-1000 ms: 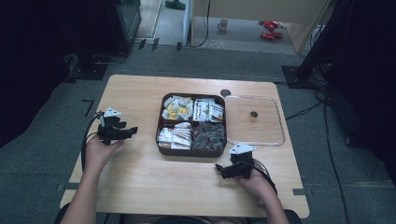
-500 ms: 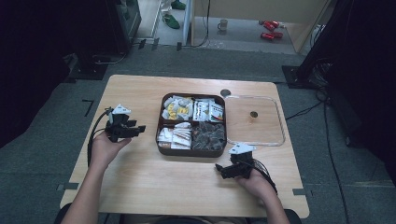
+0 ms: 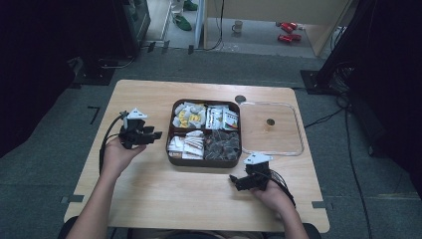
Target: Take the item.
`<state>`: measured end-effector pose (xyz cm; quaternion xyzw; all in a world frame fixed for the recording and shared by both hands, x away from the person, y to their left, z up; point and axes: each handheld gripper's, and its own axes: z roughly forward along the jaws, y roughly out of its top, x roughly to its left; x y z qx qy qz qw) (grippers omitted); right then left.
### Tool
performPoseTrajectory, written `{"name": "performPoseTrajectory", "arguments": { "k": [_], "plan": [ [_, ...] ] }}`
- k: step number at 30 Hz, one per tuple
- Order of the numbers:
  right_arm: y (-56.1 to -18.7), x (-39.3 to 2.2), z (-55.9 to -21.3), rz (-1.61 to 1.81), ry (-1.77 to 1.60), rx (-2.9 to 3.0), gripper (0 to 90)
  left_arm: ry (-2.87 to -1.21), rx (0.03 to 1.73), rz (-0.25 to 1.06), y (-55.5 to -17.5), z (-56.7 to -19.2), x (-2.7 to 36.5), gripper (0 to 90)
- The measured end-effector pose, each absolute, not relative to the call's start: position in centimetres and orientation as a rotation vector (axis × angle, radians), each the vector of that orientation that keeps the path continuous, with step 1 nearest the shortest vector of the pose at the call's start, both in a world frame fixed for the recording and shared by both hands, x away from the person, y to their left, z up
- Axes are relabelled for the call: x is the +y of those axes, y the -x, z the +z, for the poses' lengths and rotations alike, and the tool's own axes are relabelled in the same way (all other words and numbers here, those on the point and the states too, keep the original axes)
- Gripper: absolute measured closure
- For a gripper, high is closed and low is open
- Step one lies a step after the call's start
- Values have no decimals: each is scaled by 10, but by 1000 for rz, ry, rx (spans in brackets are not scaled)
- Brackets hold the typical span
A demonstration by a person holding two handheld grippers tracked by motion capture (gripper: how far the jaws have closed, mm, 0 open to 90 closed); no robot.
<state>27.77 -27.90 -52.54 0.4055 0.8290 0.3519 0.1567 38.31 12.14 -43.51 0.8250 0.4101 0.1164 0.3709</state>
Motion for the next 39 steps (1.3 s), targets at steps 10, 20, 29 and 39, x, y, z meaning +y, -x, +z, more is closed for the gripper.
{"name": "performPoseTrajectory", "arguments": {
  "k": [10, 20, 29, 39],
  "plan": [
    [-278, -279, -525, 1007, -1160, 2373, 1, -2137, 990, 278, -386, -433, 102, 562],
    [-278, -279, -525, 1007, -1159, 2373, 1, -2148, 948, 293, -390, -432, 86, 548],
    [-278, -279, -526, 1009, -1158, 2372, 1, -2162, 909, 261, -395, -433, 73, 611],
    [-277, -278, -526, 1006, -1174, 2361, 1, -2164, 867, 232, -403, -440, 63, 693]
  ]
}}
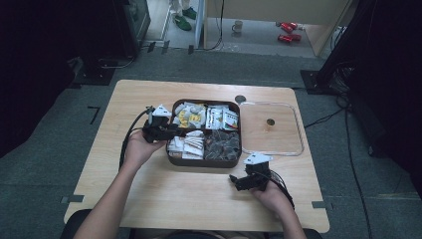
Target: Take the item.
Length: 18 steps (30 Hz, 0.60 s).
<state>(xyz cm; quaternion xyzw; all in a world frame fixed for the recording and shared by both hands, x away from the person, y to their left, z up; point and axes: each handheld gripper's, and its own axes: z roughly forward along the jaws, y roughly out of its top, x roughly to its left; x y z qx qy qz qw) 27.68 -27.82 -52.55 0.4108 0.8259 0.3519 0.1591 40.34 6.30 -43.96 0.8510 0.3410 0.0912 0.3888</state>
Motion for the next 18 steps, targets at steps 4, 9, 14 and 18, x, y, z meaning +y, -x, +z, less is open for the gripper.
{"name": "performPoseTrajectory", "arguments": {
  "k": [4, 9, 14, 18],
  "plan": [
    [-276, -278, -525, 1004, -1182, 2356, 2, -2165, 861, 226, -407, -444, 60, 707],
    [-275, -278, -526, 1004, -1190, 2348, 4, -2185, 840, 249, -410, -449, 54, 730],
    [-274, -277, -526, 1003, -1191, 2348, 5, -2197, 842, 196, -415, -455, 47, 737],
    [-273, -277, -526, 1005, -1191, 2345, 5, -2208, 827, 184, -416, -458, 42, 731]
  ]
}}
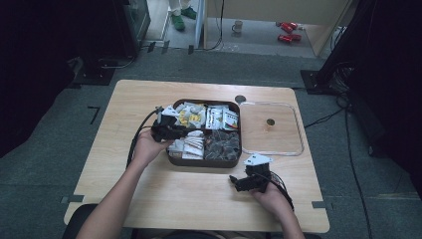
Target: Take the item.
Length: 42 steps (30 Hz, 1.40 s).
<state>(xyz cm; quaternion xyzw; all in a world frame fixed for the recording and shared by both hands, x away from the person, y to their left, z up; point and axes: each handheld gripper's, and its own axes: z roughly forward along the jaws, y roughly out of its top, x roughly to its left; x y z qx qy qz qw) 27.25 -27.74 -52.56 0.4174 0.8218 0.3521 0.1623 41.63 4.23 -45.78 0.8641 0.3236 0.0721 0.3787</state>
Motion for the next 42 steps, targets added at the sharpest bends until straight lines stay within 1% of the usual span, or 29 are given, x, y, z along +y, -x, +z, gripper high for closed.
{"name": "performPoseTrajectory", "arguments": {
  "k": [6, 8, 11, 14, 18, 21, 24, 32, 42],
  "plan": [
    [-271, -278, -525, 1003, -1192, 2345, 5, -2234, 828, 176, -420, -467, 37, 731],
    [-270, -278, -525, 1001, -1194, 2344, 5, -2234, 819, 208, -419, -468, 36, 741],
    [-270, -278, -525, 1001, -1194, 2344, 5, -2237, 810, 212, -420, -468, 37, 764],
    [-269, -277, -526, 1002, -1194, 2343, 5, -2240, 799, 211, -419, -469, 36, 767],
    [-269, -278, -526, 1003, -1192, 2343, 5, -2267, 784, 183, -419, -474, 30, 766],
    [-269, -278, -526, 1003, -1192, 2343, 5, -2280, 790, 207, -419, -475, 27, 738],
    [-269, -277, -526, 1003, -1192, 2343, 5, -2283, 798, 203, -421, -475, 27, 769],
    [-269, -277, -525, 1002, -1197, 2342, 5, -2363, 751, 263, -419, -473, 21, 872],
    [-269, -277, -526, 1003, -1194, 2343, 5, -2332, 759, 230, -420, -465, 26, 893]
  ]
}}
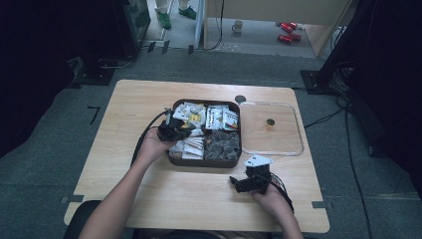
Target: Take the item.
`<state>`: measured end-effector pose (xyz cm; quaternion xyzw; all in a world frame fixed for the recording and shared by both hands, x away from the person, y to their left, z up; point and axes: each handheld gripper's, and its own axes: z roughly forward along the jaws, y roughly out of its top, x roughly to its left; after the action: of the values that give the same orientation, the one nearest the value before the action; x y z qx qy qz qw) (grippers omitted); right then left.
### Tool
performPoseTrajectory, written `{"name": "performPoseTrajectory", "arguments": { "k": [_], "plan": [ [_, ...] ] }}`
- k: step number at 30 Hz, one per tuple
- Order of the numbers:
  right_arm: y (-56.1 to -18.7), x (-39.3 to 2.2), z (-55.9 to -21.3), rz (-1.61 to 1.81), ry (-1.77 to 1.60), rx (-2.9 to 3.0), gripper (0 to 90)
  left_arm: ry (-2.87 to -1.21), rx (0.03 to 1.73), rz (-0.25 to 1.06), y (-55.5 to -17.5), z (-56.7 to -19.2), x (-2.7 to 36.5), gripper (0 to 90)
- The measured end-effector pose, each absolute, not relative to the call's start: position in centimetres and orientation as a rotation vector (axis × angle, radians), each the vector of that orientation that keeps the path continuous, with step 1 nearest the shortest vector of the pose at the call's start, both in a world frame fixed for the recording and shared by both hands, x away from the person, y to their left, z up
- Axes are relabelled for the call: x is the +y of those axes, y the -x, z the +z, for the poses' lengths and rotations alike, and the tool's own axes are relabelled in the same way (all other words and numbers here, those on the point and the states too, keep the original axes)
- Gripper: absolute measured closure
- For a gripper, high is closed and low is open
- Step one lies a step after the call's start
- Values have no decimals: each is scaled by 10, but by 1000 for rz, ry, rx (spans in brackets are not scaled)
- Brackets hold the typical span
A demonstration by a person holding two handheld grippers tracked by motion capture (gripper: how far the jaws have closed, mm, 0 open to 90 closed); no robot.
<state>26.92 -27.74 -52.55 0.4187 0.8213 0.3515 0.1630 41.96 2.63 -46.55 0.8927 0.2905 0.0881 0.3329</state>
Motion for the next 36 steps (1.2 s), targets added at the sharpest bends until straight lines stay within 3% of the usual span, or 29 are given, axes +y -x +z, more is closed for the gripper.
{"name": "performPoseTrajectory", "arguments": {
  "k": [36],
  "plan": [
    [-268, -277, -526, 1004, -1194, 2344, 5, -2194, 802, 197, -409, -431, 64, 894]
  ]
}}
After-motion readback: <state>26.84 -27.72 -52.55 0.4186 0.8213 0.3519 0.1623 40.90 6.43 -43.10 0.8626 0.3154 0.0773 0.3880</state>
